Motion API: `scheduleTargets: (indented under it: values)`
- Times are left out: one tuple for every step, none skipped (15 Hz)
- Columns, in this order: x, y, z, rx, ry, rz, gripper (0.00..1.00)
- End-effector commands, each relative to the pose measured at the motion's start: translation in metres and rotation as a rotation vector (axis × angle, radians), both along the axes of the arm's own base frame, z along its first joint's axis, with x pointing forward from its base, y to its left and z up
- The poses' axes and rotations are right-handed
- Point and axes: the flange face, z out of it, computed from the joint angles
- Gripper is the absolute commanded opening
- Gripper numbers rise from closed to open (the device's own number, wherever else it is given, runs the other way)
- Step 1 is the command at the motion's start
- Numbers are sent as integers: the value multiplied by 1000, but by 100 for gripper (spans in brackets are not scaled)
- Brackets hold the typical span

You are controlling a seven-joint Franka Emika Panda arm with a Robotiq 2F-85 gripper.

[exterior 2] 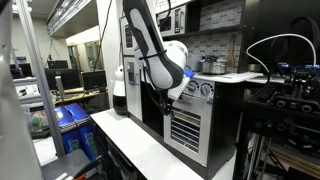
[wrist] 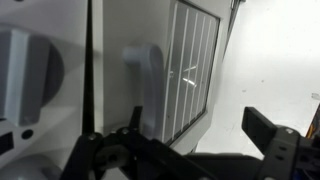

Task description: Open the cabinet

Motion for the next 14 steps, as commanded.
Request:
scheduleTargets:
  values:
    - [-18, 1, 4, -12, 20, 46, 100]
    - [-21, 1, 7, -16, 16, 46, 100]
    - [-25, 1, 10, -19, 11, 48, 100]
    - [-28, 1, 13, -23, 6, 50, 100]
    - [-32, 3, 18, -27, -2, 55, 100]
    - [-35, 4, 22, -28, -9, 60, 100]
    - [-38, 6, 29, -32, -24, 64, 100]
    - [-40, 6, 36, -36, -39, 65, 100]
    - [-42, 7, 43, -37, -53, 72, 100]
    - [-44, 9, 51, -43, -72, 77, 100]
    - [-45, 10, 59, -45, -88, 84, 100]
    - [-47, 11, 65, -46, -101, 92, 100]
    - [-48, 13, 72, -49, -116, 100, 100]
    - [-49, 14, 78, -50, -127, 112, 100]
